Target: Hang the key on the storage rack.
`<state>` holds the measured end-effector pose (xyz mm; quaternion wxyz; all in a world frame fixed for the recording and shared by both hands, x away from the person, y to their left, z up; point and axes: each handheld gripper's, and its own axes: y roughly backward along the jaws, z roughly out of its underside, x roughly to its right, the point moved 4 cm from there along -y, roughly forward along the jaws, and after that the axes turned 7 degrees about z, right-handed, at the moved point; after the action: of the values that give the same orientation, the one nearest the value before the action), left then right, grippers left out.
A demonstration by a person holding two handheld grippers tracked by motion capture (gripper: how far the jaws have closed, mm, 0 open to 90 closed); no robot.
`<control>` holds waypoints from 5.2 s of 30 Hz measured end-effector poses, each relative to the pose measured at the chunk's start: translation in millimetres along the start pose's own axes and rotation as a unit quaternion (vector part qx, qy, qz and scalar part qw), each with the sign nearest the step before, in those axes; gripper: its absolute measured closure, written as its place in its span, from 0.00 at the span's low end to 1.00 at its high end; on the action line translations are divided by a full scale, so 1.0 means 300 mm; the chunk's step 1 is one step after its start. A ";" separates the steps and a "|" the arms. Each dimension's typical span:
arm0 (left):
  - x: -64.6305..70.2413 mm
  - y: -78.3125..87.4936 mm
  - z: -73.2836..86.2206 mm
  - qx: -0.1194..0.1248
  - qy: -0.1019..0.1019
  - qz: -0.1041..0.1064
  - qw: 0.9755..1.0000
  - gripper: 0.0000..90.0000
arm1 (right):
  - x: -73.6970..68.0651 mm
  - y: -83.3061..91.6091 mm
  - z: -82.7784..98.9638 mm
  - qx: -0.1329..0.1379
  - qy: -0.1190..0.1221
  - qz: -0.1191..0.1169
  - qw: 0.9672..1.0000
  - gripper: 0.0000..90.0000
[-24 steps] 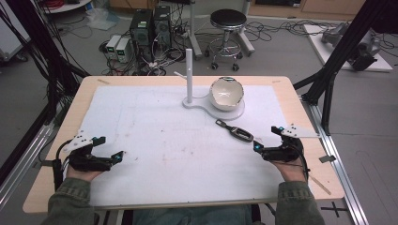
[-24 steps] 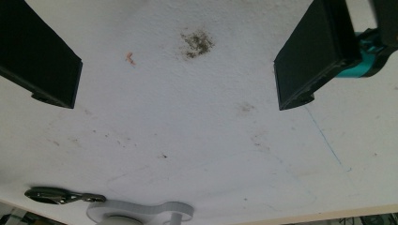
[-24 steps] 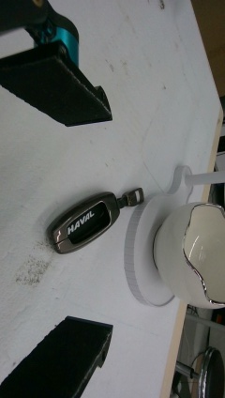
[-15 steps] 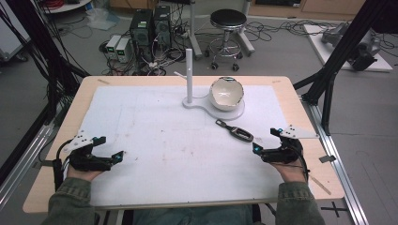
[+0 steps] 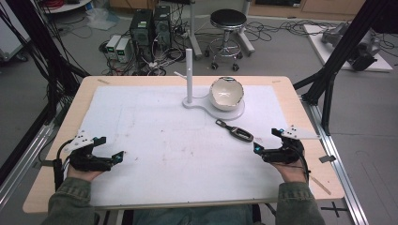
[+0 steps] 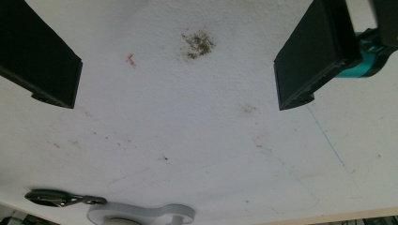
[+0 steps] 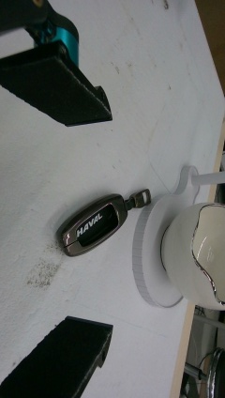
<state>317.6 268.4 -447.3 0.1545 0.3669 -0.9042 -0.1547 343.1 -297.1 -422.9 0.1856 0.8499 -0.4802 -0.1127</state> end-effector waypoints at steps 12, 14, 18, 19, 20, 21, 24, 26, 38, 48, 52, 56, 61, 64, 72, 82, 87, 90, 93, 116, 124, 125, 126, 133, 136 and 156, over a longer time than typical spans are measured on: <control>0.005 0.001 0.002 -0.007 0.000 -0.005 1.000 0.02 | 0.003 0.005 -0.030 0.000 -0.003 0.001 1.000 0.01; 0.004 0.001 0.003 -0.007 0.001 -0.006 1.000 0.02 | 0.005 0.006 -0.045 -0.001 0.005 0.002 1.000 0.01; 0.004 -0.001 0.003 -0.008 0.001 -0.007 1.000 0.02 | 0.017 0.013 -0.064 0.004 0.003 0.004 1.000 0.01; 0.004 -0.001 0.003 -0.008 0.002 -0.007 1.000 0.02 | 0.027 0.014 -0.073 0.002 0.003 0.005 1.000 0.01; 0.004 -0.001 0.003 -0.008 0.002 -0.007 1.000 0.02 | 0.032 0.014 -0.076 -0.001 0.003 0.006 1.000 0.01; 0.005 0.000 0.004 -0.009 0.001 -0.007 1.000 0.02 | 0.036 0.012 -0.080 -0.003 0.003 0.007 1.000 0.01; 0.005 0.001 0.003 -0.008 0.001 -0.007 1.000 0.02 | 0.041 0.009 -0.097 -0.009 0.006 0.006 1.000 0.01; 0.005 0.001 0.003 -0.008 0.001 -0.006 1.000 0.02 | 0.040 0.003 -0.111 -0.012 0.012 0.005 1.000 0.01; 0.005 0.001 0.003 -0.007 0.001 -0.006 1.000 0.02 | 0.056 -0.061 -0.192 -0.051 0.038 -0.009 0.998 0.01; 0.005 -0.002 0.003 -0.007 0.001 -0.009 1.000 0.02 | 0.059 -0.143 -0.241 -0.099 0.061 -0.030 0.993 0.01; 0.003 -0.001 0.004 -0.008 0.001 -0.011 1.000 0.02 | 0.053 -0.172 -0.251 -0.109 0.059 -0.040 0.992 0.01; 0.005 0.000 0.003 -0.008 0.001 -0.010 1.000 0.02 | 0.046 -0.196 -0.251 -0.120 0.051 -0.053 0.990 0.01; 0.006 0.000 0.003 -0.008 0.001 -0.010 1.000 0.02 | 0.052 -0.222 -0.265 -0.134 0.050 -0.055 0.988 0.01; 0.006 0.001 0.002 -0.007 -0.001 -0.010 1.000 0.02 | 0.037 -0.253 -0.288 -0.159 0.062 -0.061 0.984 0.01; 0.010 0.003 0.001 -0.005 0.000 -0.009 1.000 0.02 | -0.040 -0.329 -0.286 -0.209 0.111 -0.079 0.968 0.01; 0.008 0.005 0.001 -0.004 0.001 -0.010 1.000 0.02 | -0.068 -0.396 -0.256 -0.253 0.126 -0.081 0.956 0.01; 0.008 0.003 0.001 -0.004 0.001 -0.009 1.000 0.02 | -0.057 -0.443 -0.224 -0.281 0.116 -0.076 0.950 0.01; 0.008 0.003 0.001 -0.003 0.002 -0.009 1.000 0.02 | -0.070 -0.472 -0.203 -0.296 0.125 -0.075 0.944 0.01; 0.007 0.004 0.001 -0.003 0.003 -0.008 1.000 0.02 | -0.088 -0.494 -0.180 -0.310 0.156 -0.071 0.935 0.05; 0.003 0.001 0.002 -0.006 0.006 -0.011 1.000 0.02 | -0.083 -0.563 -0.154 -0.346 0.146 -0.072 0.924 0.61; 0.003 0.001 0.002 -0.005 0.005 -0.009 1.000 0.02 | -0.103 -0.567 -0.158 -0.375 0.155 -0.061 0.912 0.90; 0.003 0.001 0.002 -0.005 0.006 -0.009 1.000 0.02 | -0.105 -0.567 -0.158 -0.376 0.158 -0.058 0.911 0.91; 0.003 0.001 0.002 -0.005 0.005 -0.008 1.000 0.02 | -0.106 -0.567 -0.157 -0.374 0.163 -0.057 0.911 0.92; 0.003 0.001 0.001 -0.004 0.005 -0.008 1.000 0.02 | -0.099 -0.563 -0.159 -0.372 0.149 -0.067 0.914 0.93; 0.002 0.001 0.002 -0.005 0.006 -0.008 1.000 0.02 | -0.095 -0.561 -0.161 -0.371 0.147 -0.069 0.914 0.93; 0.003 -0.002 0.000 -0.002 0.005 -0.006 1.000 0.02 | -0.070 -0.456 -0.236 -0.343 0.098 -0.109 0.928 0.92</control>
<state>317.3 267.5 -447.4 0.1588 0.3732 -0.9007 -0.1558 464.4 -200.1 -416.3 0.4987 0.7882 -0.2961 -0.2058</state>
